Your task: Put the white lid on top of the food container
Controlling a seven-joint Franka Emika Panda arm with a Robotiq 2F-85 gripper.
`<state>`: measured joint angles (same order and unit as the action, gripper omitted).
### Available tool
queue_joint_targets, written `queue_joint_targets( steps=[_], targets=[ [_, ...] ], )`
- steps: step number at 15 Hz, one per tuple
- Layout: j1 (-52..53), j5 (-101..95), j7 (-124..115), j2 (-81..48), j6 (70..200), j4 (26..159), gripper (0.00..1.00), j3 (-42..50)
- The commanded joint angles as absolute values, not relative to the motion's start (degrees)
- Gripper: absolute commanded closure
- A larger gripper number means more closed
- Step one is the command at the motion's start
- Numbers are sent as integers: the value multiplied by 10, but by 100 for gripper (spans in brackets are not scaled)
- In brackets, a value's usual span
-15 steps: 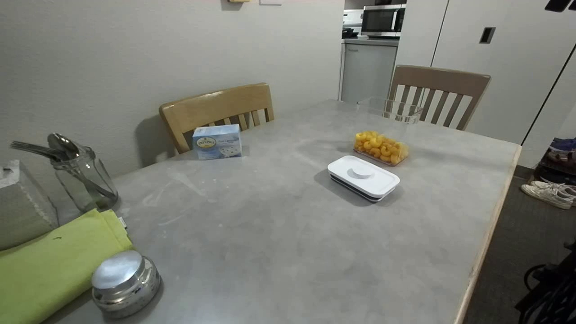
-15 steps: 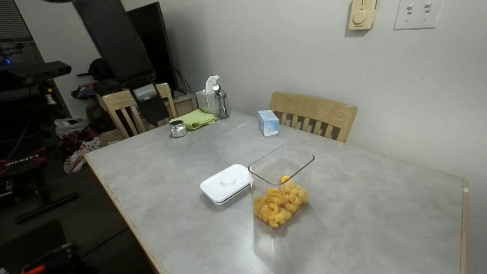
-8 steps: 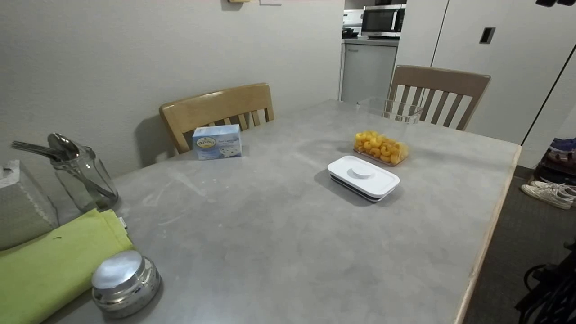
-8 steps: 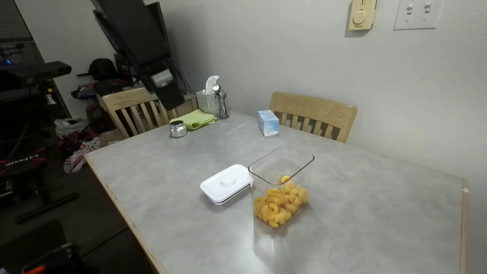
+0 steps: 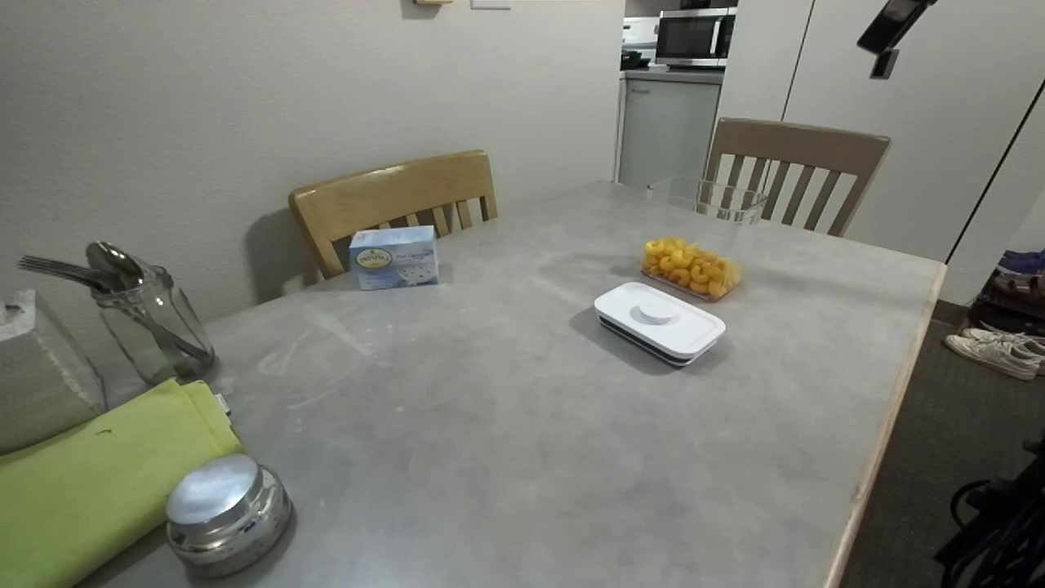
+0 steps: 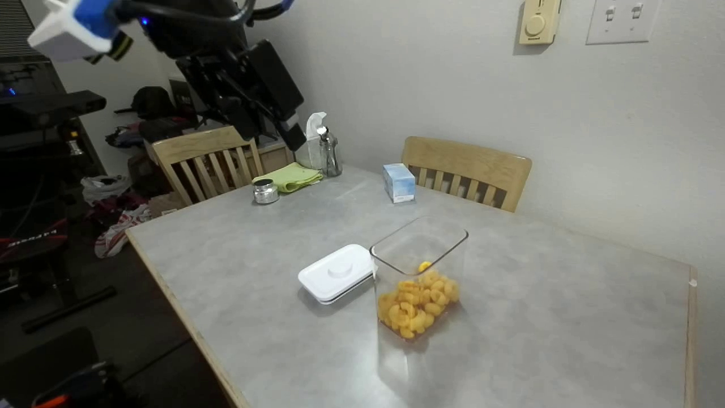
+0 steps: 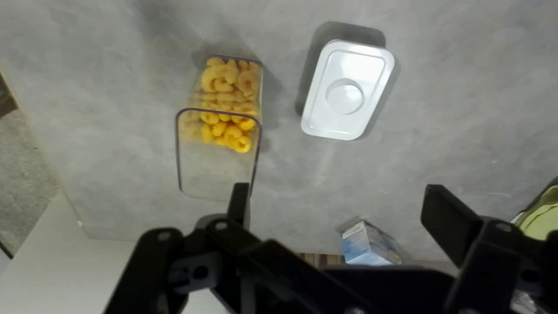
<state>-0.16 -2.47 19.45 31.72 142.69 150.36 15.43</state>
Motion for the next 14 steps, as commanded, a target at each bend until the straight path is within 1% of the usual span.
queue_joint_targets(
  steps=[1, 8, 14],
  targets=[
    [2, -1, 210, 304, 1428, 1503, 0, 146],
    [15, 21, 213, 274, 1435, 1500, 0, 148],
    [29, 40, 237, 211, 1452, 1472, 0, 160]
  ],
)
